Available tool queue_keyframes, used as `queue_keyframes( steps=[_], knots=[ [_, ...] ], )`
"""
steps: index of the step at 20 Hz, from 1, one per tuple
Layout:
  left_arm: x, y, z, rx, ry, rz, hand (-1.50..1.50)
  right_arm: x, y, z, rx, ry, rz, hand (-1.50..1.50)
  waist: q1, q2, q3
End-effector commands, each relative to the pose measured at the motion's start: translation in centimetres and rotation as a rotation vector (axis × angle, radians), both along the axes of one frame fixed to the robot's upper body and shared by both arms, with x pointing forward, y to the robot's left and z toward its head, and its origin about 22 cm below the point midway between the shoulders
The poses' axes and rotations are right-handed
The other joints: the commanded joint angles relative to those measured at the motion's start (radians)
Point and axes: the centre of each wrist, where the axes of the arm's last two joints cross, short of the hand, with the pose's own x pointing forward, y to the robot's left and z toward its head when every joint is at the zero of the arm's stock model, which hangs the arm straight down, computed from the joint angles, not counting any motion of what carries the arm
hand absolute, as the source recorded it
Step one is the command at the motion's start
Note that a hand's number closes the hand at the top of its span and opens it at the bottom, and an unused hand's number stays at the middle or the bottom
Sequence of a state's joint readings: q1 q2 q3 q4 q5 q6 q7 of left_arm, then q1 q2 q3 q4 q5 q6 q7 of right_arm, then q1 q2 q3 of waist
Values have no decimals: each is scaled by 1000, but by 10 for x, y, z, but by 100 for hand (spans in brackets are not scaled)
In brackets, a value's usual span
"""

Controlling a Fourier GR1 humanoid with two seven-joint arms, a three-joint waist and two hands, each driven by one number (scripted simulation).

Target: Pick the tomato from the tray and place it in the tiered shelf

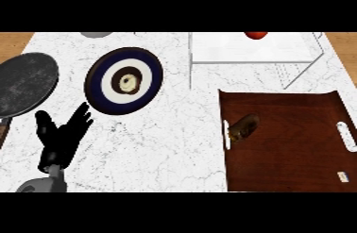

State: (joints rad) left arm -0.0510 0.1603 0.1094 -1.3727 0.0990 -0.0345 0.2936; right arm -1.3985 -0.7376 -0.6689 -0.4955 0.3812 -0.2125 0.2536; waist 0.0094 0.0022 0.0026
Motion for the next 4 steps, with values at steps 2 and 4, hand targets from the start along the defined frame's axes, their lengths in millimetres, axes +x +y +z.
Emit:
queue_keyframes(
  steps=[2,4],
  knots=[
    [7,-10,7,1,25,-2,0,-36,-64,-1,21,-18,42,-150,1,4,-1],
    [-4,-3,-4,-7,23,4,0,-44,-76,-11,11,-13,37,-150,-3,1,-2]
  ],
)
